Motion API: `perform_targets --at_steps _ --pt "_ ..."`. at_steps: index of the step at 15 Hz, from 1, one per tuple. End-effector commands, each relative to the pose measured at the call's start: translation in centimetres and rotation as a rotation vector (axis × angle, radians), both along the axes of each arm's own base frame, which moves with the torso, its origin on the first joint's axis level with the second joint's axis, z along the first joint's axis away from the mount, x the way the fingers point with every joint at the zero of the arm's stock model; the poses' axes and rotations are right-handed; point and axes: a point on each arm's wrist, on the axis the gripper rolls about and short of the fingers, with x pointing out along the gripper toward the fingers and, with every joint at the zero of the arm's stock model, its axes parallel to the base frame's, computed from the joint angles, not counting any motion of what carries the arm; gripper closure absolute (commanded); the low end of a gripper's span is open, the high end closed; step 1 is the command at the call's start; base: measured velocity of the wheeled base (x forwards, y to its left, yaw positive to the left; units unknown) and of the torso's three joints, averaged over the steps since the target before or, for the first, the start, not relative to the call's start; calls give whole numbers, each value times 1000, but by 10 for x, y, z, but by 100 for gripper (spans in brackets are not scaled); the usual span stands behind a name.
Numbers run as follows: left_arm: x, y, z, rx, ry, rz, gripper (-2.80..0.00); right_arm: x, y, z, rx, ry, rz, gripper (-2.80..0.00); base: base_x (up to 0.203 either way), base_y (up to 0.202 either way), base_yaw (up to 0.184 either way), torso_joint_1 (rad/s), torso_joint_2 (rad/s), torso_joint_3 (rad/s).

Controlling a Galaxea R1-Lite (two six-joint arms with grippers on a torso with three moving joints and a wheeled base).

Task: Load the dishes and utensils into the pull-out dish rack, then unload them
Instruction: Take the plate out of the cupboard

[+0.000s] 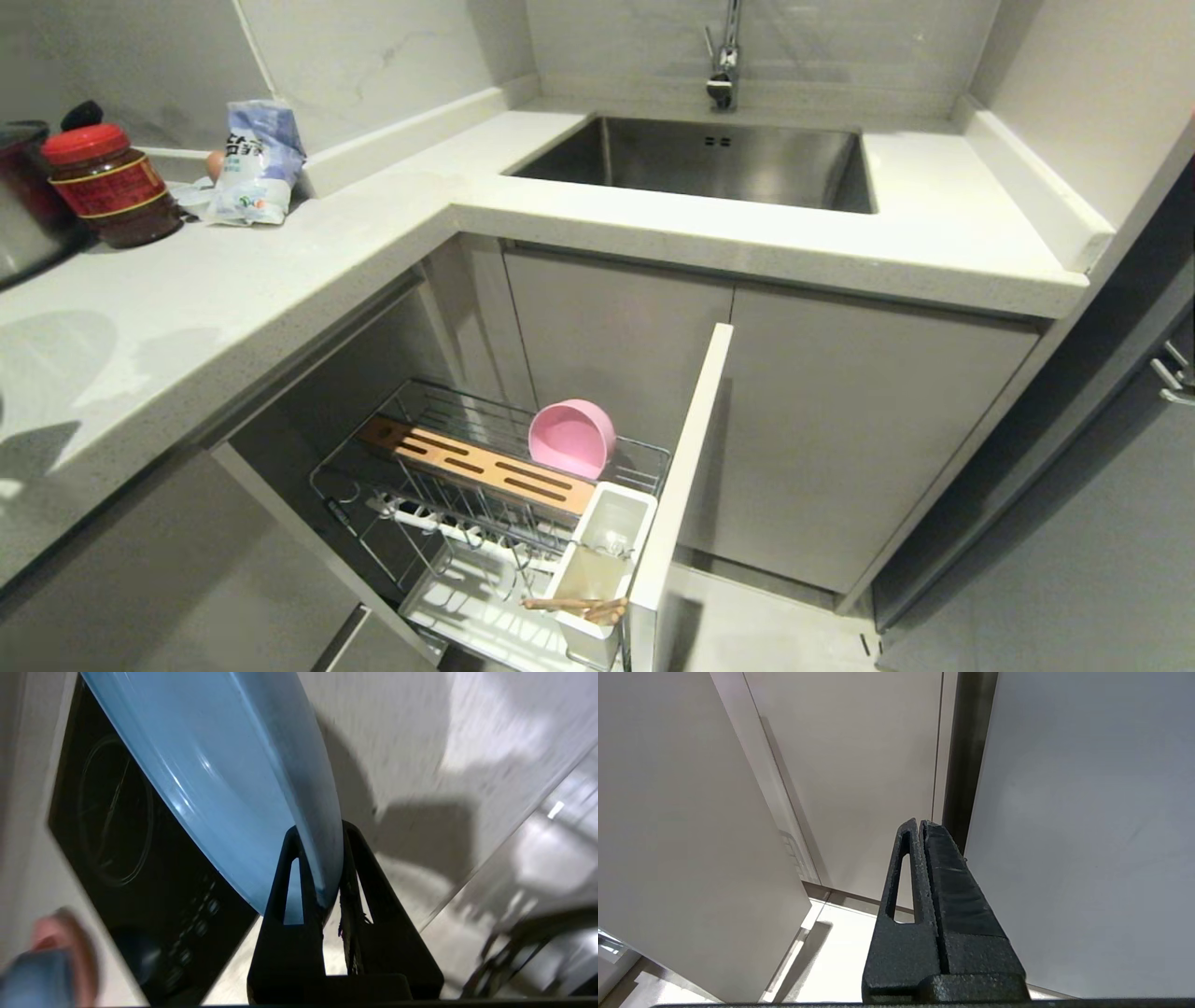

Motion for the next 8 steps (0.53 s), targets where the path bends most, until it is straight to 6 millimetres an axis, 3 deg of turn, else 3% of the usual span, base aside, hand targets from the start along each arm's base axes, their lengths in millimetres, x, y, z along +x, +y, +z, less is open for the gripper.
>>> perform_targets --at_steps 1,4,8 --pt "40 -3 -15 34 159 15 0 2 0 -7 0 25 0 0 0 0 0 0 0 0" --pt "76 0 -30 48 226 35 0 2 0 -7 0 25 0 0 0 0 0 0 0 0" --pt "97 2 -40 48 239 45 0 2 0 -7 0 25 0 0 0 0 0 0 0 0"
